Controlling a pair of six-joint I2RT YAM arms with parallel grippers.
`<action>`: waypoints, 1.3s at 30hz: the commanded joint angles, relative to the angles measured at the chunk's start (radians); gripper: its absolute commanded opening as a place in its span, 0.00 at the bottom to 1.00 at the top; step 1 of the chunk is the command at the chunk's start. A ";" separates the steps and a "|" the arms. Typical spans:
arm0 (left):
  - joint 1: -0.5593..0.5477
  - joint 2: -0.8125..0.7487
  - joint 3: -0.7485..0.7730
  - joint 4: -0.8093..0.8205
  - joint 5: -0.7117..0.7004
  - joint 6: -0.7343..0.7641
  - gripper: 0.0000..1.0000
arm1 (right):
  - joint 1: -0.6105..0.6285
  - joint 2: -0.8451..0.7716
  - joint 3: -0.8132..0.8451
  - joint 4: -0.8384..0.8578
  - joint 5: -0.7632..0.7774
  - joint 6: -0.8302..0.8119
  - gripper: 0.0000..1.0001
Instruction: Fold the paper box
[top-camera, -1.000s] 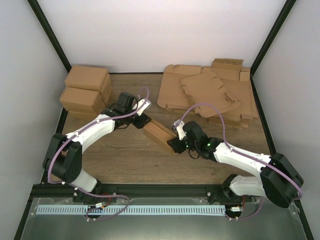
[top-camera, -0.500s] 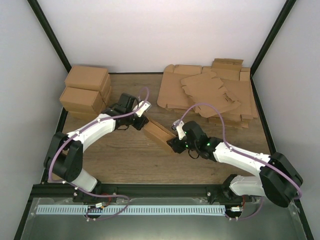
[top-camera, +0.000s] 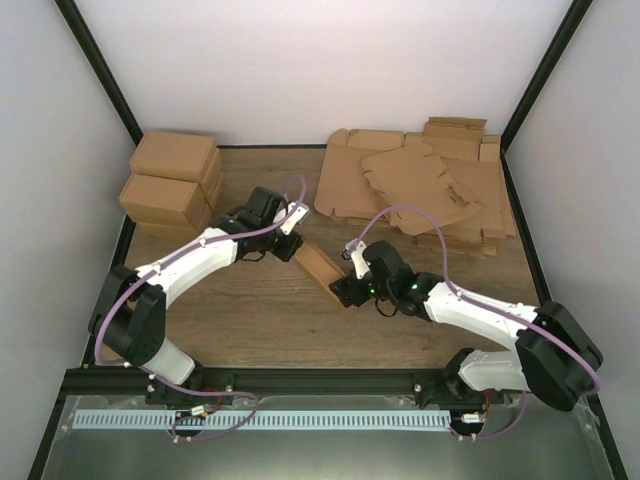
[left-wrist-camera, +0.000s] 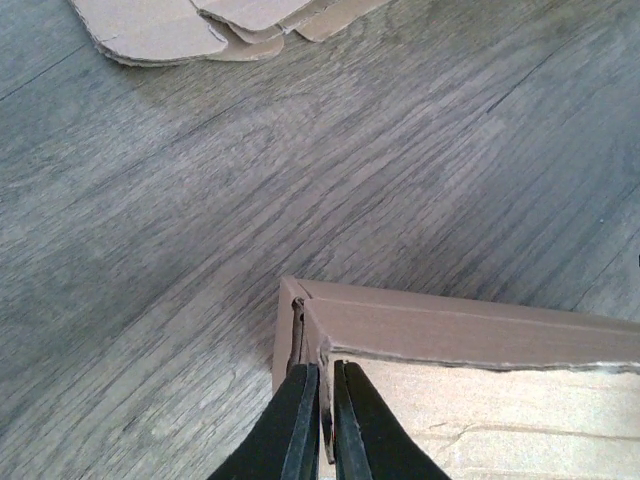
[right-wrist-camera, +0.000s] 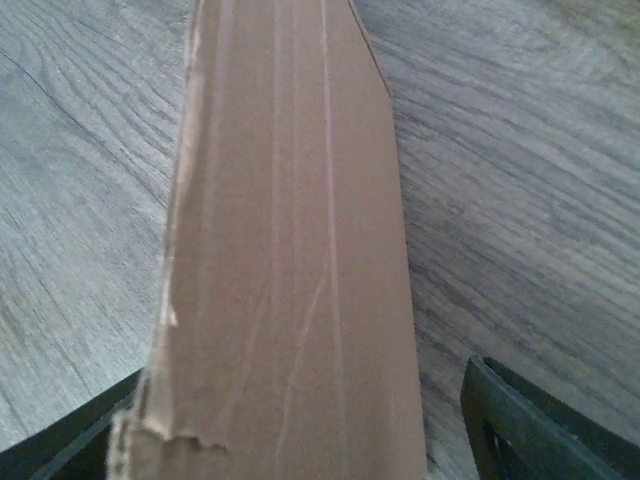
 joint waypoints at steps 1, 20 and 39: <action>-0.014 -0.005 0.017 -0.031 -0.022 0.002 0.08 | 0.007 0.007 0.050 -0.030 -0.011 -0.013 0.79; -0.014 0.034 0.054 -0.036 -0.088 0.090 0.16 | -0.035 0.011 0.046 -0.053 -0.029 0.008 0.48; -0.014 0.096 0.118 -0.008 -0.045 0.124 0.09 | -0.035 0.019 0.051 -0.062 -0.024 0.007 0.49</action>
